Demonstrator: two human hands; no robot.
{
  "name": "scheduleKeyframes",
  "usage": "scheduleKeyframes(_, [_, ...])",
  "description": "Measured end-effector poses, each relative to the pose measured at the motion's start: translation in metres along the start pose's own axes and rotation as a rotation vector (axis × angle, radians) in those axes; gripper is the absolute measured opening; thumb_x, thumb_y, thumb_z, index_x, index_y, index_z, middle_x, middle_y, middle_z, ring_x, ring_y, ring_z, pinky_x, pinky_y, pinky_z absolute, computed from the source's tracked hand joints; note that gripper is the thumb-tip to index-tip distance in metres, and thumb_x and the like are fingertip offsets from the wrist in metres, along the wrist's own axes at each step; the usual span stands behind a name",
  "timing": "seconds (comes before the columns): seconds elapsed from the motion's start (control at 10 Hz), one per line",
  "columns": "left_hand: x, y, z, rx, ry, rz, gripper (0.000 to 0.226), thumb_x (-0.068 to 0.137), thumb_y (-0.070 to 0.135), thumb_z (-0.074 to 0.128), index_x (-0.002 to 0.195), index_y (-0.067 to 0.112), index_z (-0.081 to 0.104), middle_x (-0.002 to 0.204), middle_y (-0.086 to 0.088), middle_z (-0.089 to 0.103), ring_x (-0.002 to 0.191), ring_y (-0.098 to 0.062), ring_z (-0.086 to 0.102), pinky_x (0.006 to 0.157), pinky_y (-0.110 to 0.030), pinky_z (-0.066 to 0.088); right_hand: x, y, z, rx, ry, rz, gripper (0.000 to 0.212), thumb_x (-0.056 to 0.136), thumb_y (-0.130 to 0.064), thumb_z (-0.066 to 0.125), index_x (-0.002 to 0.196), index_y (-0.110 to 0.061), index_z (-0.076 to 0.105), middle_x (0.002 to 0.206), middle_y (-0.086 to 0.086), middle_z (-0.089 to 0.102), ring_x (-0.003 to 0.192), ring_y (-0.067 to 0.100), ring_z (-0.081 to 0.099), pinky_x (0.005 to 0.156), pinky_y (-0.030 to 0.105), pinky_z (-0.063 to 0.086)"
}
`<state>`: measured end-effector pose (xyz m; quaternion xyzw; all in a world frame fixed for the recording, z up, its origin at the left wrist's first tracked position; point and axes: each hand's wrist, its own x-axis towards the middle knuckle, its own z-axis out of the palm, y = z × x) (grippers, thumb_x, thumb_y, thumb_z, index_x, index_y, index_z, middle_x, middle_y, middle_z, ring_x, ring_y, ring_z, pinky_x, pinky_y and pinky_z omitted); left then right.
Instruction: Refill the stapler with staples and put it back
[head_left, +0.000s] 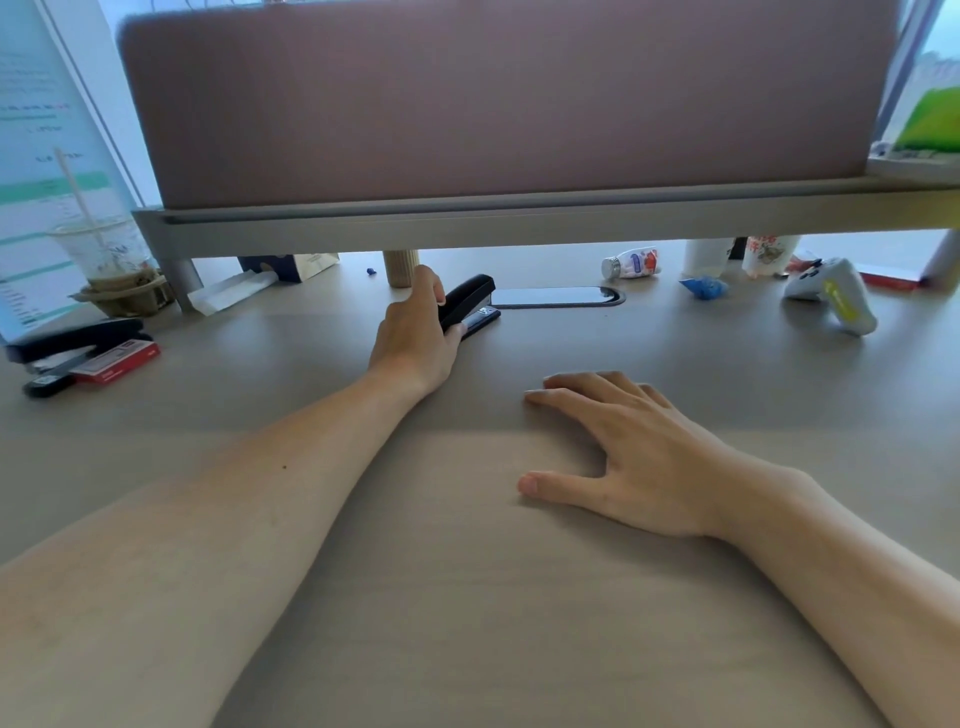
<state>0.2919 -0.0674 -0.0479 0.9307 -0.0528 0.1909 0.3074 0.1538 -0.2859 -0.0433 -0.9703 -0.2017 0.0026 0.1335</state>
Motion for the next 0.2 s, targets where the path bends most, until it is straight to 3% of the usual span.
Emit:
scheduleKeyframes(0.1, [-0.0013, 0.0001, -0.0028, -0.02, -0.023, -0.017, 0.041, 0.097, 0.026, 0.066, 0.127, 0.017, 0.039, 0.114, -0.014, 0.065, 0.097, -0.035, 0.059, 0.079, -0.036, 0.043, -0.0007, -0.0016, 0.0004, -0.003, 0.0, 0.0, 0.109, 0.064, -0.1, 0.023, 0.159, -0.046, 0.033, 0.167, -0.021, 0.032, 0.157, 0.007, 0.024, 0.13, 0.037, 0.021])
scheduleKeyframes(0.2, [-0.002, -0.0012, -0.0095, -0.064, -0.022, 0.01, 0.066, 0.093, 0.036, 0.072, 0.145, 0.021, 0.035, 0.13, -0.01, 0.064, 0.111, -0.029, 0.058, 0.088, -0.032, 0.041, -0.0014, -0.0032, -0.0037, -0.01, 0.005, 0.0, 0.109, 0.064, -0.099, 0.024, 0.159, -0.046, 0.033, 0.168, -0.02, 0.031, 0.157, 0.008, 0.024, 0.13, 0.035, 0.02])
